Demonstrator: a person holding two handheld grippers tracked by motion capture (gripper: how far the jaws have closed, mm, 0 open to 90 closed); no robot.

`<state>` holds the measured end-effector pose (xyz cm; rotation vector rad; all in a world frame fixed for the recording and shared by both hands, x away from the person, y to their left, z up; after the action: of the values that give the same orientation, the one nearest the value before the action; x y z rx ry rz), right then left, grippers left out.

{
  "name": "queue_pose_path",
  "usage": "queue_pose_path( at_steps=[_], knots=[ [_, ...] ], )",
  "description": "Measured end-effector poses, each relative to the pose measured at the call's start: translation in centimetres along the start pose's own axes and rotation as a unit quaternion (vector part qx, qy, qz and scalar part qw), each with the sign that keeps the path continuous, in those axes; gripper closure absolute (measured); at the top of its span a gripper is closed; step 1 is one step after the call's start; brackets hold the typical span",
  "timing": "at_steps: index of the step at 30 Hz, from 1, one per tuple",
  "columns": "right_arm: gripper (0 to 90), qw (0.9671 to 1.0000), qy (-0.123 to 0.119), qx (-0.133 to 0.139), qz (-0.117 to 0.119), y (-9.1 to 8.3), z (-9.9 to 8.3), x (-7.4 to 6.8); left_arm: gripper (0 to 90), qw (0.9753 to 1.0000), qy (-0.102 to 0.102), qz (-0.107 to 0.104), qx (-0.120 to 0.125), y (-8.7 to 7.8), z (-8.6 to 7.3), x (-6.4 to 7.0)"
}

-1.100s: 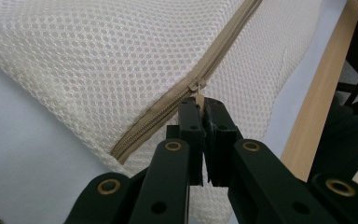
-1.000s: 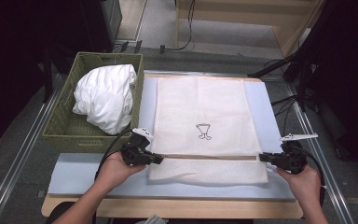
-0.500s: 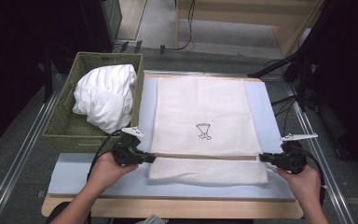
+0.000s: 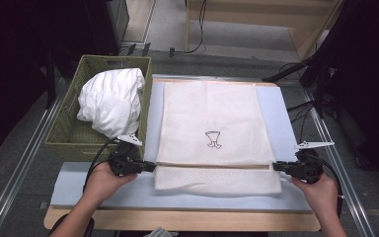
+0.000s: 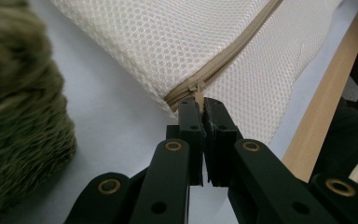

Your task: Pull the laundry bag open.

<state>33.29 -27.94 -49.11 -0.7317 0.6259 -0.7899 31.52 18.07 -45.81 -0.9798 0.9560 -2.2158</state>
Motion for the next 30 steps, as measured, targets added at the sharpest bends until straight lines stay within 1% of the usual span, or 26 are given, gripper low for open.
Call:
queue_pose_path(
  at_steps=[2,5,6,7,8,9,10,11,12,13,15,19,21,24,26,27,28,29,30],
  knots=[
    [82.8,1.0,0.003,-0.001,-0.005,0.1,0.0,0.1,87.8,1.0,0.002,-0.001,-0.008,0.3,-0.1,0.0],
    [82.4,1.0,0.004,-0.003,-0.006,0.2,0.0,0.1,87.5,1.0,0.002,-0.001,-0.007,0.4,0.0,0.0],
    [81.1,1.0,0.0,-0.001,-0.004,0.2,0.0,0.0,87.0,1.0,-0.001,-0.001,-0.006,0.5,0.0,0.1],
    [79.8,1.0,0.001,0.0,-0.005,0.3,0.0,0.1,86.8,1.0,0.0,-0.001,-0.007,0.5,0.0,0.0],
    [77.3,1.0,0.001,0.002,-0.003,0.3,0.0,0.1,85.7,1.0,0.0,-0.001,-0.007,0.5,0.0,0.0],
    [73.3,1.0,0.004,0.003,-0.006,0.2,-0.1,0.2,82.3,0.9999,0.002,-0.008,-0.007,0.6,-0.1,0.1],
    [69.8,0.9999,0.002,0.01,-0.006,0.1,-0.1,0.3,79.1,0.9999,0.004,-0.01,-0.005,0.5,-0.1,0.1],
    [65.0,0.9998,0.002,0.021,-0.006,0.0,0.0,0.3,75.7,0.9999,0.003,-0.01,-0.003,0.5,-0.1,0.1],
    [61.8,0.9996,0.0,0.027,-0.005,-0.2,0.1,0.4,73.8,0.9999,0.005,-0.014,-0.001,0.4,-0.1,0.2],
    [58.1,0.9992,0.0,0.04,-0.001,-0.4,0.2,0.4,72.0,0.9999,0.007,-0.016,0.0,0.4,-0.1,0.3],
    [52.0,0.9983,0.004,0.058,0.006,-0.6,0.5,0.3,68.2,0.9998,0.012,-0.016,0.003,0.3,-0.1,0.4],
    [48.0,0.9975,-0.01,0.069,0.011,-0.6,0.8,-0.1,63.3,0.9997,0.02,-0.012,0.008,0.2,0.1,0.4],
    [46.1,0.997,-0.018,0.074,0.011,-0.7,1.0,-0.4,60.1,0.9996,0.02,-0.012,0.014,0.2,0.1,0.5],
    [45.1,0.9956,-0.03,0.086,0.019,-0.7,1.4,-1.0,56.2,0.9994,0.025,-0.01,0.02,0.0,0.0,0.5],
    [45.0,0.9948,-0.041,0.091,0.022,-0.6,1.7,-1.4,54.1,0.9994,0.024,-0.007,0.022,-0.1,0.0,0.5],
    [44.7,0.9944,-0.046,0.092,0.026,-0.5,1.8,-1.7,53.1,0.9993,0.025,-0.008,0.028,-0.3,-0.1,0.5],
    [44.7,0.9944,-0.046,0.092,0.026,-0.5,1.8,-1.7,51.9,0.9993,0.025,-0.008,0.028,-0.3,-0.1,0.5],
    [44.1,0.9937,-0.054,0.092,0.032,-0.3,2.2,-2.2,50.9,0.9992,0.025,-0.007,0.031,-0.4,-0.2,0.5],
    [43.4,0.9935,-0.058,0.093,0.032,-0.2,2.3,-2.3,50.3,0.9992,0.025,-0.007,0.031,-0.4,-0.2,0.5]
  ],
)
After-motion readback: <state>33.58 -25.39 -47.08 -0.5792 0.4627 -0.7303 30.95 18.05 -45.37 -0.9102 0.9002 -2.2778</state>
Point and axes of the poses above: each handheld gripper's, and its own axes: y roughly forward along the jaws, z roughly out of its top, x roughly to its right, the point moved 6 cm from there along y, roughly forward along the jaws, and after that the axes turned 7 degrees about -y, right-handed, at the moved point
